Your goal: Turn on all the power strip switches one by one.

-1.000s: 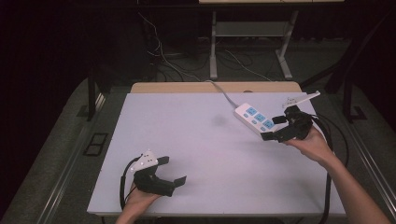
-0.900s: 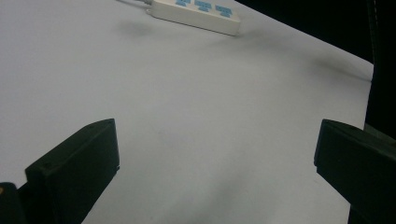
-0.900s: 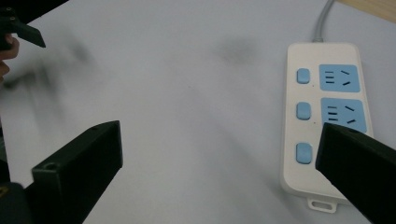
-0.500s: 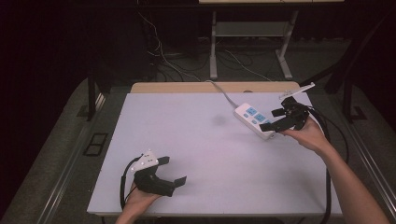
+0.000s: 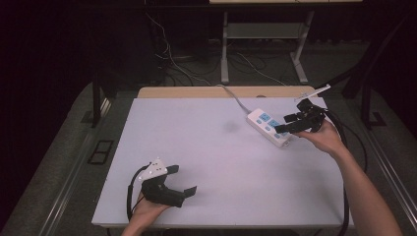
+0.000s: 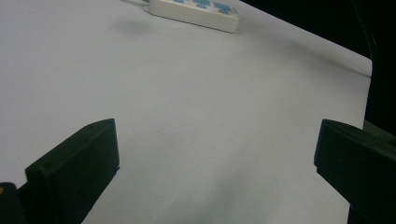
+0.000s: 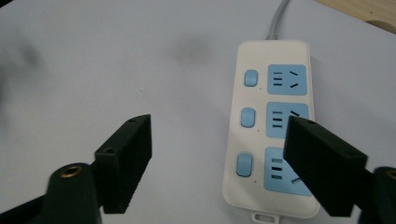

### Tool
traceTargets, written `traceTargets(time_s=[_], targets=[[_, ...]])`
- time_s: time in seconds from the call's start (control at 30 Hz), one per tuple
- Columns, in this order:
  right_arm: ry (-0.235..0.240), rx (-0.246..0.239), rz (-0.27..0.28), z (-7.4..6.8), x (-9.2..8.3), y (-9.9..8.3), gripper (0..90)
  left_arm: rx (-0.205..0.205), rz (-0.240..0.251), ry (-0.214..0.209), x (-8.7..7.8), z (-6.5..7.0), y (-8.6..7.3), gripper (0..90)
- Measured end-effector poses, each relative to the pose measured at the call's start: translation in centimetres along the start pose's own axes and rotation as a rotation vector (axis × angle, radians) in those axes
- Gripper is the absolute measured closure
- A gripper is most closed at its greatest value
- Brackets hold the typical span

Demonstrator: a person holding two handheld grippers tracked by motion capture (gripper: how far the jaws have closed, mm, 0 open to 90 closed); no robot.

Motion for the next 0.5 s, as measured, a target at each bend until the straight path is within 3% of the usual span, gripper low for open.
traceTargets(time_s=[0.13, 0.23, 0.5], targets=[[-0.035, -0.021, -0.021, 0.7, 0.5, -0.3, 43.1, 0.001, -0.002, 0.003, 0.0, -0.1, 0.0, 0.0], [-0.043, -0.022, -0.029, 1.0, 0.7, -0.4, 50.9, 0.002, -0.004, 0.002, 0.0, -0.1, 0.0, 0.0], [-0.023, 0.004, -0.05, 2.1, 1.3, -0.8, 78.5, 0.004, -0.005, 0.003, 0.0, -0.1, 0.0, 0.0]])
Point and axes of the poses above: each handheld gripper's, and its own axes: x roughly forward along the jaws, y roughly out of its top, z roughly to its right, the point moved 4 cm from there along x, roughly forward along the jaws, and after that the axes turned 6 degrees about -z, right-handed, at the moved point
